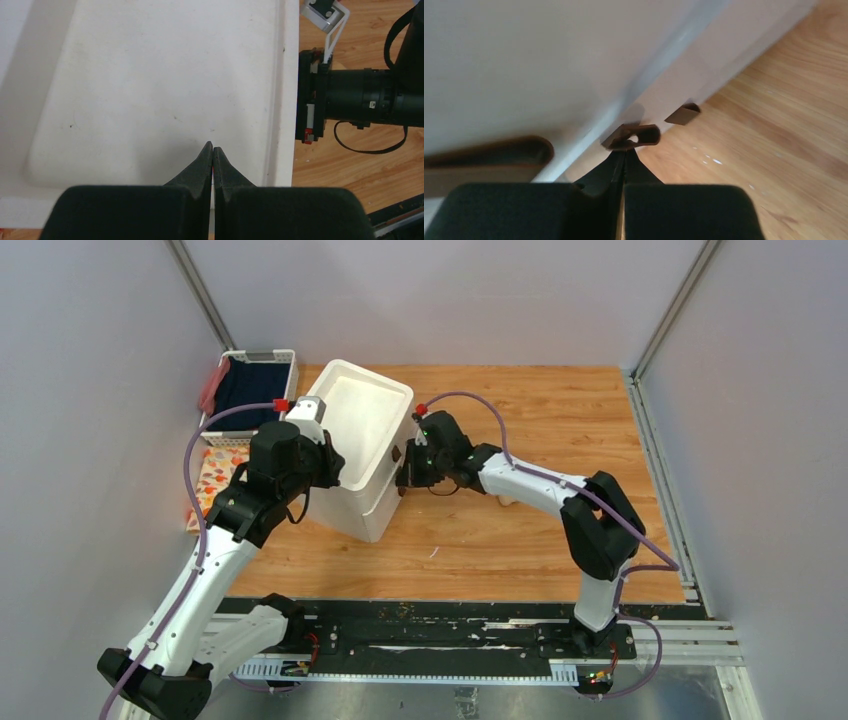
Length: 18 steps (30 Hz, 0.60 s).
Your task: Organize the makeup
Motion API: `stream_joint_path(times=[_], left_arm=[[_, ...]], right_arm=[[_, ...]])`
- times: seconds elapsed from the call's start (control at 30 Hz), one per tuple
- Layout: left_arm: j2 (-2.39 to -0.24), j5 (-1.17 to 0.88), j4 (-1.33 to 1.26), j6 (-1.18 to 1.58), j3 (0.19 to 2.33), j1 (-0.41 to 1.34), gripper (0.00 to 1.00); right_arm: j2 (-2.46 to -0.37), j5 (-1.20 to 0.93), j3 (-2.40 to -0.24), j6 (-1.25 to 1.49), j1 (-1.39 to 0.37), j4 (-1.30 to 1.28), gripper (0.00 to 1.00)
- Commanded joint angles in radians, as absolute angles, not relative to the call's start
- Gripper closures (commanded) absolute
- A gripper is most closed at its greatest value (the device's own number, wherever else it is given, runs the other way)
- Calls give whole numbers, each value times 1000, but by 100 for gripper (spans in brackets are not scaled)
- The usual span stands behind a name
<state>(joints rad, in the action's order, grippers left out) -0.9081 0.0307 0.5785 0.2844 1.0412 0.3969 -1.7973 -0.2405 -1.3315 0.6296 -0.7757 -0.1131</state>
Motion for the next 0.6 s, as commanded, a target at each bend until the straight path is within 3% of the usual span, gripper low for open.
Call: stream_joint_path(times=[0.0,0.23,0.57], left_arm=[[-903,38,592,274,1040,404,100],[-895,56,608,261,1048,404,100],[-910,25,596,281,1051,405,100]], right_arm=[[-1850,-384,-1370,678,-825,70,100],[-1805,-323,-1317,691,-828,76,99],[-1592,-295,-1118,759,-826,165,65]])
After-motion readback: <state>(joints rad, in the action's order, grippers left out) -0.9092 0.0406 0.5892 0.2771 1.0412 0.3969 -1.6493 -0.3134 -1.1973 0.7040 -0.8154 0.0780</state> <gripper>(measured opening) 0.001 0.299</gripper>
